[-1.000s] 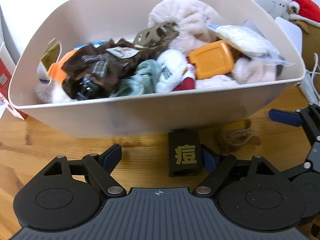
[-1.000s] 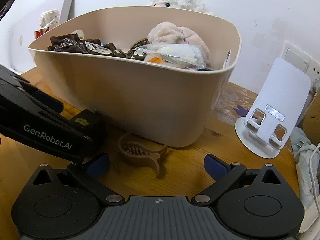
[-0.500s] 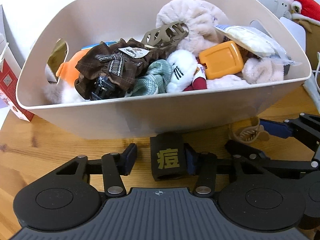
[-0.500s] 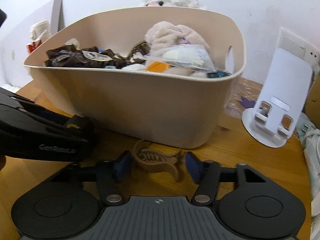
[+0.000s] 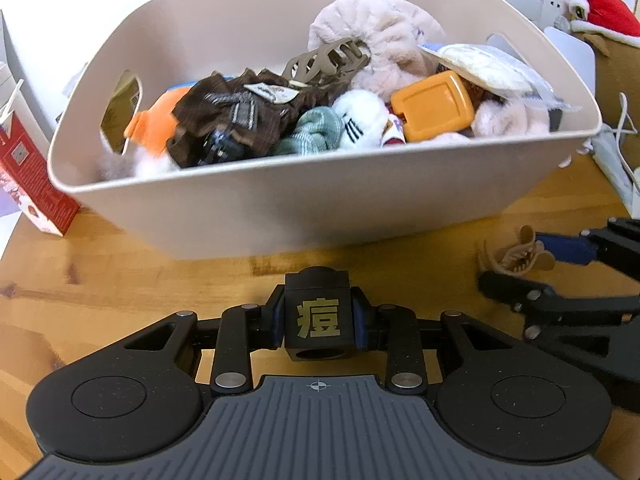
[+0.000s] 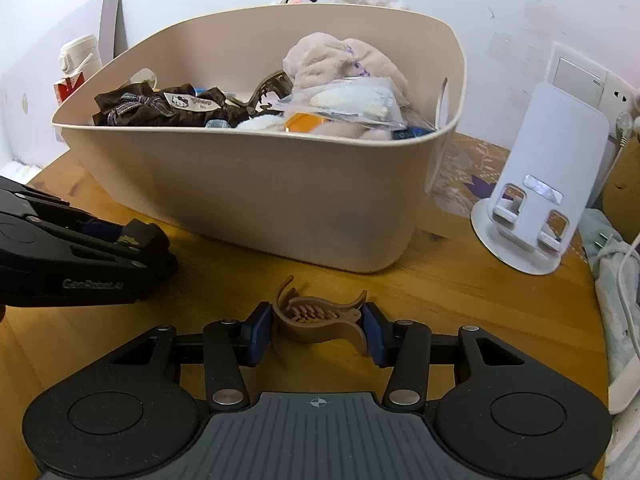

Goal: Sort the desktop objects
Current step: 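Grasp black box with left tool while right tool grasps brown claw clip, then carry black box in left tool into basket while right tool carries claw clip there, then release black box in basket with left tool while right tool releases claw clip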

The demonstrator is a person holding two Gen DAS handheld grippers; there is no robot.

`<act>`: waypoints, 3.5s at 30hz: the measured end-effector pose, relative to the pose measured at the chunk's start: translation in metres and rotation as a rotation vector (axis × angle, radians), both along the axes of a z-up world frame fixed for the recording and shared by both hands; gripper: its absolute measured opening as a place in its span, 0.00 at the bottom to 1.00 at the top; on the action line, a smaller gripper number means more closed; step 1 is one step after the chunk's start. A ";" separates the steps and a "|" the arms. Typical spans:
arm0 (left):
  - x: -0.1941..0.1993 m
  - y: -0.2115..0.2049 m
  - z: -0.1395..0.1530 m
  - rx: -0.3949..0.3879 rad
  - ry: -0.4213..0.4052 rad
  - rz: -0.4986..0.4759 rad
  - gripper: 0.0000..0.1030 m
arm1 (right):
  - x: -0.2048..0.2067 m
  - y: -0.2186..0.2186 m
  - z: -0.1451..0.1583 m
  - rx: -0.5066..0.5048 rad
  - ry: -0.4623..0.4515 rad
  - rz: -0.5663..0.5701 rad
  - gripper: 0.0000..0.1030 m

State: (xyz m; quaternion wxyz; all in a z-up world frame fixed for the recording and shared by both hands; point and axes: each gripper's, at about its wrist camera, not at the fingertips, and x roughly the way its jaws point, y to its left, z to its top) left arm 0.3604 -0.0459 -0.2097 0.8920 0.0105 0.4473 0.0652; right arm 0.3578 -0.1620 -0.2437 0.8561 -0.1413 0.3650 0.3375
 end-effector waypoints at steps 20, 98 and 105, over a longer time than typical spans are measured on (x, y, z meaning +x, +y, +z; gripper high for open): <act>-0.062 0.011 0.036 0.014 -0.023 -0.061 0.31 | -0.032 -0.045 0.057 0.070 -0.020 0.032 0.44; 0.089 0.039 0.085 0.086 -0.008 -0.009 0.35 | 0.109 0.061 0.089 0.075 0.051 0.024 0.47; 0.085 0.036 0.084 0.120 -0.033 -0.013 0.74 | 0.106 0.055 0.094 0.078 0.064 0.015 0.75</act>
